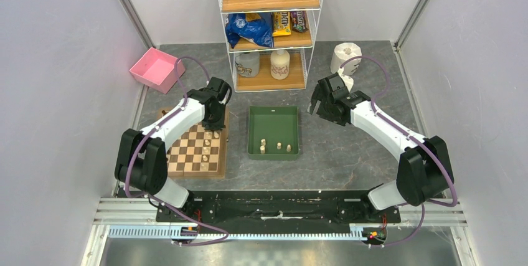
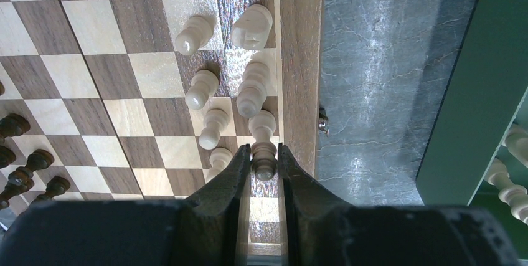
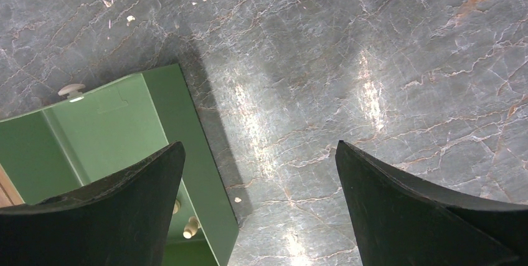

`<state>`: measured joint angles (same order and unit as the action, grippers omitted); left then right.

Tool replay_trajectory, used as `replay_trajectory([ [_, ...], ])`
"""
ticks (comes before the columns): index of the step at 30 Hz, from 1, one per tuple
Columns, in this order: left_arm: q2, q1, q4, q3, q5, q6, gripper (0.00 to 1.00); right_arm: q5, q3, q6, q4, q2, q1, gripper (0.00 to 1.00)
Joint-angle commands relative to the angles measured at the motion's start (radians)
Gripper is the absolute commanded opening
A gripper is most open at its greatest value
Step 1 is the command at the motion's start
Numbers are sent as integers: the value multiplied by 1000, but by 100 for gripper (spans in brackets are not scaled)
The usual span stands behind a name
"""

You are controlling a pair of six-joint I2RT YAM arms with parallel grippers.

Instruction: Set up the chess pieces on the board

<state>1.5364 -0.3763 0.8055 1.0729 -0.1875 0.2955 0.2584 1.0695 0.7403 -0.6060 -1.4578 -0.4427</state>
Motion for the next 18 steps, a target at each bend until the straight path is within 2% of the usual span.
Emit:
replay_trajectory([
  [1, 11, 6, -14, -14, -19, 21, 29, -1, 26, -4, 16, -4, 3, 99],
  [7, -15, 7, -4, -6, -22, 24, 46, -2, 26, -3, 16, -5, 3, 99],
  [14, -70, 6, 21, 27, -14, 25, 54, -3, 26, -5, 15, -2, 3, 99],
  [18, -146, 4, 26, 60, 41, 26, 56, -2, 24, -1, 15, 3, 3, 99],
])
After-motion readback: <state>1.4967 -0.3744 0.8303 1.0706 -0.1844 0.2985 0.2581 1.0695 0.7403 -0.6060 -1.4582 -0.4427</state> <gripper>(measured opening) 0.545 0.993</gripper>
